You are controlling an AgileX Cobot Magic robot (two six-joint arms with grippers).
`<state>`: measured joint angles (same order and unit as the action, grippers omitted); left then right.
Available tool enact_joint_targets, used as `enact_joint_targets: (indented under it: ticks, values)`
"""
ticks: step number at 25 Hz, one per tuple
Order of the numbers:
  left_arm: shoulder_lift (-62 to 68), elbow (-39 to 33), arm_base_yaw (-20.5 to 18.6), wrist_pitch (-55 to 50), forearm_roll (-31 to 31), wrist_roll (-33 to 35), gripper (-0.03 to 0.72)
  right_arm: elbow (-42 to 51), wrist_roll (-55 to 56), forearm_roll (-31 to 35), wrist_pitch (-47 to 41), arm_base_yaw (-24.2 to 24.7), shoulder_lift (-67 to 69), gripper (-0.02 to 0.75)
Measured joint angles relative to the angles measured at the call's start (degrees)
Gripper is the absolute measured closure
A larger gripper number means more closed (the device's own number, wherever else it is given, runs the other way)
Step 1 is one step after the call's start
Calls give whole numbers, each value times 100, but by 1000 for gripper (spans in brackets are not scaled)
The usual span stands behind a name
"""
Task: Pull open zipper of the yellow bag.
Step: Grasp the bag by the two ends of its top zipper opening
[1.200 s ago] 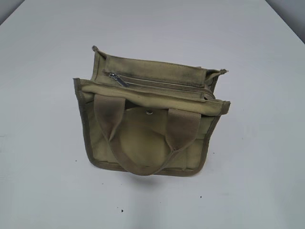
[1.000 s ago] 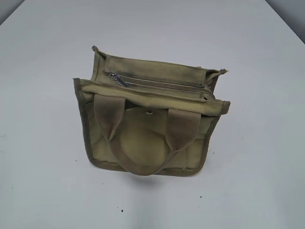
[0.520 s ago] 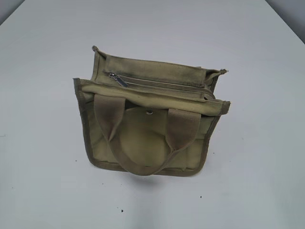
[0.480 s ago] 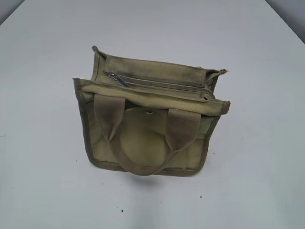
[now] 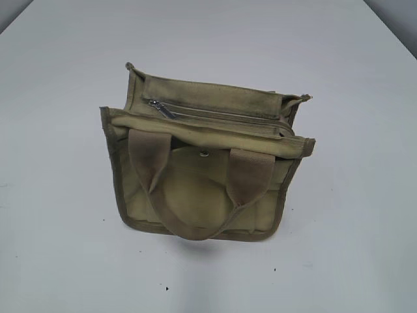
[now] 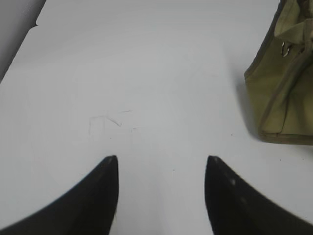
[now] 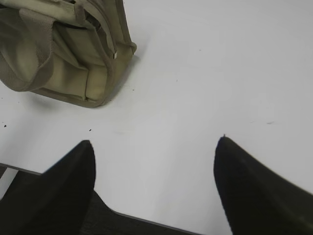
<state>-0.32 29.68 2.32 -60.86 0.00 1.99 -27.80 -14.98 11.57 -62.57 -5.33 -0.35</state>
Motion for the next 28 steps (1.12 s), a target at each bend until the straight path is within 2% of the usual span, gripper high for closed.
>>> enact_joint_targets:
  ticks: [4,8,12,14,18,21,24,28]
  values:
    - [58,82,0,169,-153,0,252,-51,-71,12,158,-6,92,155]
    - [476,374,0,1458,-703,0,252,-219,-485,12,905,-129,769,155]
    - [1453,439,0,2394,-1662,52,252,-364,-944,12,1544,-217,1701,155]
    - [2172,470,0,2642,-2366,565,252,-442,-1084,12,1976,-387,2188,155]
    - [3806,841,0,2486,-4057,2078,252,-853,-1269,12,2450,-828,3332,172]
    - [5276,1396,0,1934,-5026,2622,252,-1353,-1439,12,2511,-1147,4358,204]
    - [6467,1945,8,1280,-5532,2719,252,-1942,-1660,7,2538,-1535,5478,220]
    - [7795,2686,352,851,-5656,2739,252,-2795,-2067,7,2568,-2130,6685,225]
